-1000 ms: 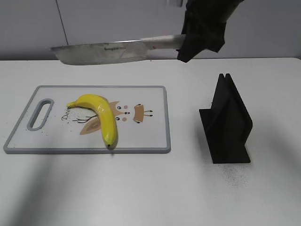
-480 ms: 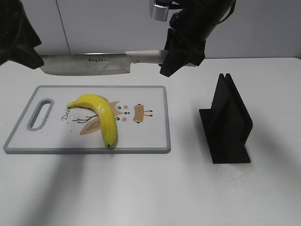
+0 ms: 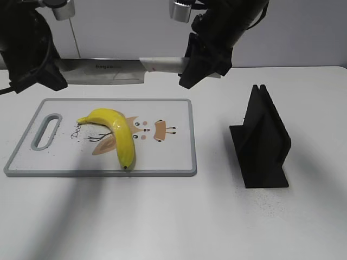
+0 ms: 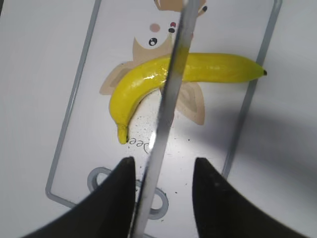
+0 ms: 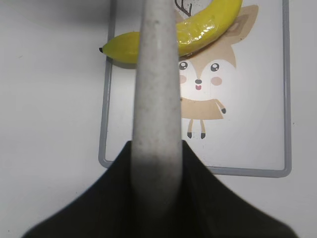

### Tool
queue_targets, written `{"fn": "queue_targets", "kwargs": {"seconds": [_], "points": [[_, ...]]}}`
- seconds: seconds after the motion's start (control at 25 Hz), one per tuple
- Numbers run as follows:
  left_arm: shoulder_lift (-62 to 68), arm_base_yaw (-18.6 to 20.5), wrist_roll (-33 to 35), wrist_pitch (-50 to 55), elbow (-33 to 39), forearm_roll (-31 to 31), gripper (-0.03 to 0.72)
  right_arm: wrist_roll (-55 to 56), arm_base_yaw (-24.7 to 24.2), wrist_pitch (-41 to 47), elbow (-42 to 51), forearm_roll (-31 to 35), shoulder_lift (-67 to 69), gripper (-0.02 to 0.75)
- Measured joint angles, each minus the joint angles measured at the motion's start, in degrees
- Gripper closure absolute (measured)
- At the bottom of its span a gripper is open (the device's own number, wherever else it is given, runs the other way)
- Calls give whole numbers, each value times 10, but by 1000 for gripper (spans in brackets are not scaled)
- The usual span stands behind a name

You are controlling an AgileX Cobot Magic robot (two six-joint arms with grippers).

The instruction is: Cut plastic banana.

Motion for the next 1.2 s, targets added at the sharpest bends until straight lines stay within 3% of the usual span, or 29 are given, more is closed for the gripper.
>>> {"fn": "queue_targets", "kwargs": {"seconds": [0.36, 1.2], "points": [[4, 0, 3, -12, -1, -20, 647, -7, 0, 0, 0, 0, 21, 576], [71, -1, 10, -48, -1, -27, 672, -14, 0, -39, 0, -25, 34, 576]]}}
